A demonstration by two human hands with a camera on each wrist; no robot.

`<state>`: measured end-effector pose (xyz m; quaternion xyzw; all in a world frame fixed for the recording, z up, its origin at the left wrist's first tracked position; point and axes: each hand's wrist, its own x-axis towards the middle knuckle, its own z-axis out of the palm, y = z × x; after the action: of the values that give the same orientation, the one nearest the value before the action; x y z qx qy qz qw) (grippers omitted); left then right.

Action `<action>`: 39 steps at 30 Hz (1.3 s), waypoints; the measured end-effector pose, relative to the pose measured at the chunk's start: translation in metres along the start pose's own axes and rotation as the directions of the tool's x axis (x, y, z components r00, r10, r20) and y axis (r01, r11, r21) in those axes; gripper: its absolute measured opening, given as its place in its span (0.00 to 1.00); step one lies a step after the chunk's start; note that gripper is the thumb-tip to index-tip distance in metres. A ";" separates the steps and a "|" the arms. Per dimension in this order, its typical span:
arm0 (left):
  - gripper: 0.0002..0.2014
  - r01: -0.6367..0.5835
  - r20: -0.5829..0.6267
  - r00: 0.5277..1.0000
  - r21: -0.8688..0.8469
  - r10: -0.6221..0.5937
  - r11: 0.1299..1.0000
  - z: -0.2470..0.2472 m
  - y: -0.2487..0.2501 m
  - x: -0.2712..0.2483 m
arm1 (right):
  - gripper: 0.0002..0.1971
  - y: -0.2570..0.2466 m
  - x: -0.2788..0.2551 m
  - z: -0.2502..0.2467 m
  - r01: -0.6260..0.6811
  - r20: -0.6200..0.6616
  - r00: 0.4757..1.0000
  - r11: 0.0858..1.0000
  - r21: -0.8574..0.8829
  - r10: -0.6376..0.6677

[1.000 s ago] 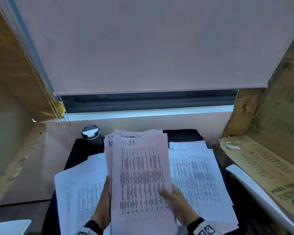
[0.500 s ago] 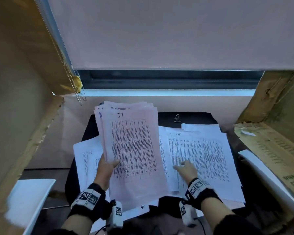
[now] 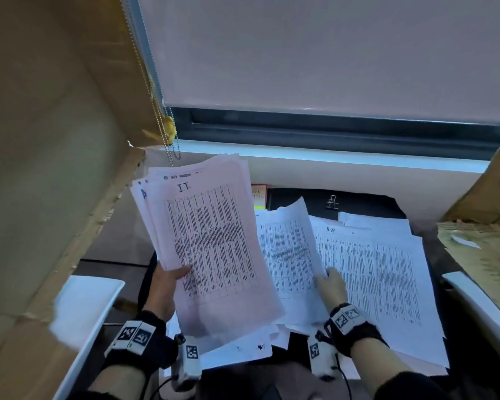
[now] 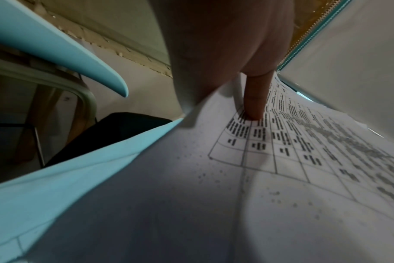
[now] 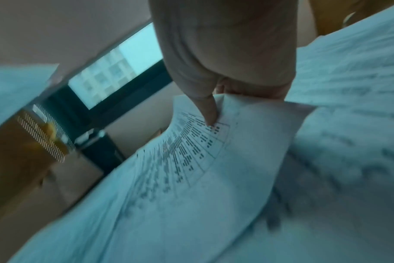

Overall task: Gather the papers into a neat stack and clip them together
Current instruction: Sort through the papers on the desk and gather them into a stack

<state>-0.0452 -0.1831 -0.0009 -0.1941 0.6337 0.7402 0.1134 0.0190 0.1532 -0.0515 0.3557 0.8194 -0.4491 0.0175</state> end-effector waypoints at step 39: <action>0.23 0.012 0.342 0.937 0.166 -0.069 0.986 0.114 -0.003 -0.034 | 0.11 -0.036 -0.048 -0.125 0.076 0.031 0.991 0.733 0.676 -0.131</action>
<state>-0.0297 -0.0681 0.0253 -0.0641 0.6575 0.7065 0.2538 0.0693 0.2070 0.0659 0.2744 0.6190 -0.7283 -0.1058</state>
